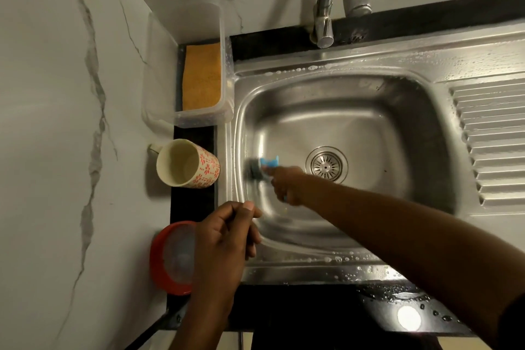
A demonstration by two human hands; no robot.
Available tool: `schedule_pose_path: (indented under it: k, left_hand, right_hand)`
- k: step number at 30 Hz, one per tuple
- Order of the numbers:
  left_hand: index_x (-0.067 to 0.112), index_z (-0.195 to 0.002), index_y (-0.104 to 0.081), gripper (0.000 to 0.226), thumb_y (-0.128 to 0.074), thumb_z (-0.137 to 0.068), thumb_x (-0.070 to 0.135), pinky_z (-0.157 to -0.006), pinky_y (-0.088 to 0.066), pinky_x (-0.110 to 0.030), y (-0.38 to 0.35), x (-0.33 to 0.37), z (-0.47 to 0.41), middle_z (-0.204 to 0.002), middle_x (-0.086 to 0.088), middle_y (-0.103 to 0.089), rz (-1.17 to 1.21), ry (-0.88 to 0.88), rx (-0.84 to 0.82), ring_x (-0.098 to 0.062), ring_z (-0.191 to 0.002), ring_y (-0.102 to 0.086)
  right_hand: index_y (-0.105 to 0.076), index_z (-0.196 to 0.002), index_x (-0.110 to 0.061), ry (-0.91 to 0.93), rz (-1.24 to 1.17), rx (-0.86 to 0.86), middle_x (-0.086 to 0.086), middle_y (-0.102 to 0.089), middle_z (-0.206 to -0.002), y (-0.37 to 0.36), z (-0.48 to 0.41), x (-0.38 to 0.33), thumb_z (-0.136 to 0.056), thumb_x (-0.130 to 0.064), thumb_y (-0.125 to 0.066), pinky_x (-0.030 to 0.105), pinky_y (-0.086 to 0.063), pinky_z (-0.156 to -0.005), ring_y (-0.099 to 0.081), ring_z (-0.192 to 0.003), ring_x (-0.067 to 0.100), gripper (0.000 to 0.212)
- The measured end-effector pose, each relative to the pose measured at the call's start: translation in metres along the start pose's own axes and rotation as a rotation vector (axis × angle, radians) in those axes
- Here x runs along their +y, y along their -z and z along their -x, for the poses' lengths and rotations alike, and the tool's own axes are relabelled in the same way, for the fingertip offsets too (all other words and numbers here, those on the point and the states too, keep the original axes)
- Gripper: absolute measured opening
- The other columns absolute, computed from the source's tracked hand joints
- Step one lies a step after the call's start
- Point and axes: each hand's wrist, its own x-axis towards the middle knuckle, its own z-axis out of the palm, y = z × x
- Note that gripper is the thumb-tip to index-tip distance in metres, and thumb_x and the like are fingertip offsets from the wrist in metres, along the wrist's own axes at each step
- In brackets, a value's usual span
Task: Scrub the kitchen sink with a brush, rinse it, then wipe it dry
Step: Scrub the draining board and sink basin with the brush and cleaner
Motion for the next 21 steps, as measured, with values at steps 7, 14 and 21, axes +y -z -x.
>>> schedule_pose_path:
  k: [7,14,21]
  left_hand:
    - [0.016,-0.079,-0.075,0.028,-0.061,-0.102,0.022,-0.046,-0.042,-0.022,0.000,0.001,-0.005,-0.063,-0.012,-0.063,0.015,0.014,0.011,-0.021,-0.052,-0.052]
    - [0.016,-0.079,-0.075,0.028,-0.060,-0.102,0.022,-0.045,-0.041,-0.022,0.002,0.001,-0.001,-0.062,-0.011,-0.061,0.032,-0.008,0.018,-0.019,-0.051,-0.050]
    - [0.013,-0.082,-0.075,0.027,-0.060,-0.103,0.021,-0.046,-0.042,-0.022,0.007,-0.004,0.001,-0.063,-0.014,-0.059,0.035,0.001,0.025,-0.022,-0.053,-0.050]
  right_hand:
    - [-0.059,-0.088,-0.013,0.055,0.013,0.025,-0.003,-0.044,-0.052,0.001,-0.015,-0.027,-0.089,-0.030,-0.083,0.015,-0.030,-0.033,-0.033,-0.031,0.005,0.029]
    - [-0.064,-0.121,-0.001,0.129,0.195,0.059,0.001,-0.050,-0.063,0.006,-0.004,-0.020,-0.086,-0.034,-0.086,0.017,-0.032,-0.036,-0.036,-0.032,0.007,0.053]
    - [-0.069,-0.115,0.001,0.018,0.471,-0.137,0.000,-0.052,-0.063,0.030,0.064,0.018,-0.084,-0.033,-0.087,0.019,-0.029,-0.037,-0.034,-0.040,0.006,0.050]
